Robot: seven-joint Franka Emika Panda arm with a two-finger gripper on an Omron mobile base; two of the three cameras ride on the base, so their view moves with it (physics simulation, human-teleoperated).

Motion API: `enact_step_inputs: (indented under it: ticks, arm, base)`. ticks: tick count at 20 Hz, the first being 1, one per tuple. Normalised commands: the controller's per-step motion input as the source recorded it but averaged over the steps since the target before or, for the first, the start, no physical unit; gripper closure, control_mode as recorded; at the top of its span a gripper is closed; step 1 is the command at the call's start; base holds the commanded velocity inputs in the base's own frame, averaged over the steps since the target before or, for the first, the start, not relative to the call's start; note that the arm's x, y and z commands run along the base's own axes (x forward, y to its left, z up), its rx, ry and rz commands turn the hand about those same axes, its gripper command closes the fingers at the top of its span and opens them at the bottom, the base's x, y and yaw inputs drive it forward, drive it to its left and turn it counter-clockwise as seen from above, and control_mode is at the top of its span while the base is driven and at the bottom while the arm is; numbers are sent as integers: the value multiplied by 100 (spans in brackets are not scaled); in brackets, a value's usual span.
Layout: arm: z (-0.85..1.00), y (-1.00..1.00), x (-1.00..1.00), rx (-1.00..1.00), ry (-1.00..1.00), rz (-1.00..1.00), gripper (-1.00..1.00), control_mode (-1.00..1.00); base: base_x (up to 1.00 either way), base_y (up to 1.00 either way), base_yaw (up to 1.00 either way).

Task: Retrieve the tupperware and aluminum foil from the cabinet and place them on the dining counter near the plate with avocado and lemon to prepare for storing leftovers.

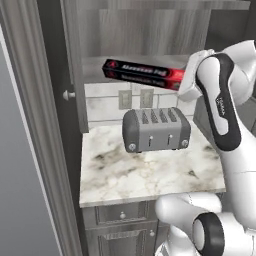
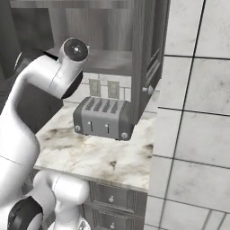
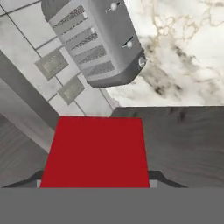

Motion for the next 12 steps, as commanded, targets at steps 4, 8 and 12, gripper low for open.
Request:
enact_step_inputs:
  ticks: [4,8,12]
  arm:
    - [38,-61,-100,0,0,-41,100,-100]
    - [4,-57,-92,0,0,-41,100,-100]
    - [0,1,-7,0,0,-13,100,-100]
  base:
    - [0,0,0]
    - [0,0,0]
    - [0,0,0]
